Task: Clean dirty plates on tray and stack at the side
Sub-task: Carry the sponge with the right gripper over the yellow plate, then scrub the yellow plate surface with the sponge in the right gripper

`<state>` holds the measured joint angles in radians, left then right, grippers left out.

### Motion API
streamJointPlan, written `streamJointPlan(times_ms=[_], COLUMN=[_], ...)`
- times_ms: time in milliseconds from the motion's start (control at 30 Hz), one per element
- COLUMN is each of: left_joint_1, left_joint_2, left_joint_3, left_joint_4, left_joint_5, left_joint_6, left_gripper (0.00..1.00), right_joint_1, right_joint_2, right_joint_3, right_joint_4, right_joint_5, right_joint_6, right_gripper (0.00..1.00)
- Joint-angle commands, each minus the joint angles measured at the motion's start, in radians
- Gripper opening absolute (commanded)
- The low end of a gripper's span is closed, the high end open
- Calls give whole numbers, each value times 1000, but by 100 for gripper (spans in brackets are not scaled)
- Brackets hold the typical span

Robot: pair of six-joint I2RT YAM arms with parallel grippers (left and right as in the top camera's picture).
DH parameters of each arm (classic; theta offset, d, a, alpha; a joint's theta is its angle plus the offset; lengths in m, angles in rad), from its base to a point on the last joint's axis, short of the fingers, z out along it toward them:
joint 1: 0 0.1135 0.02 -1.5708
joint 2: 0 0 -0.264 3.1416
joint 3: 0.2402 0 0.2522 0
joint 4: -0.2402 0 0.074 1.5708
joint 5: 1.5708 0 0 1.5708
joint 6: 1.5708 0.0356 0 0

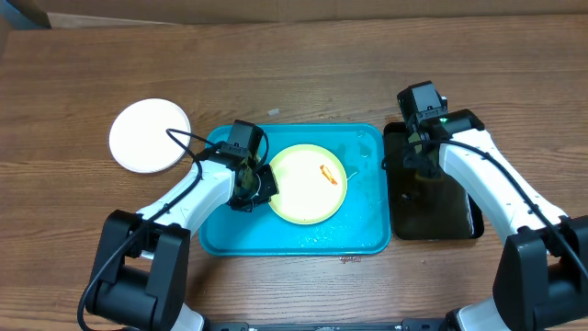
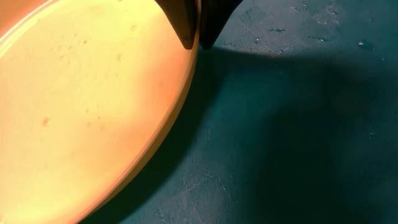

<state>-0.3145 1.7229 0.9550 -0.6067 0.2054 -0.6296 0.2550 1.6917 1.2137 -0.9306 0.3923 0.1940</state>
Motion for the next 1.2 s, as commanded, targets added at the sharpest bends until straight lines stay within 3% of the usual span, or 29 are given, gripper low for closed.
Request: streamJointPlan(times_ms=[0,233,433,567,767,1167], left_joint_1=[-6,-7,-7,-7,-7,-7], left_joint_2=[11,11,11,11,11,11], left_joint_3=[-4,-4,-4,-4,-4,-4], left_joint_4=[6,10,13,12,10,10], left_joint_5=[-2,-2,-2,-2,-2,-2], left_joint_6=[-6,-6,-6,-6,-6,-6], left_gripper=[4,4,4,4,4,4], right_joint_1=[-4,21,134,247,408,440], right_joint_2=[-18,-18,-18,-12,82,270], right_joint_3=[31,44,103,104,100,100], right_joint_4=[-10,65,100,166,178,229], right_joint_5=[13,-210,-390,-366,-56,-3], right_joint_6=[52,-47,-47,-76,-98,-98], right_gripper=[4,4,4,4,4,4])
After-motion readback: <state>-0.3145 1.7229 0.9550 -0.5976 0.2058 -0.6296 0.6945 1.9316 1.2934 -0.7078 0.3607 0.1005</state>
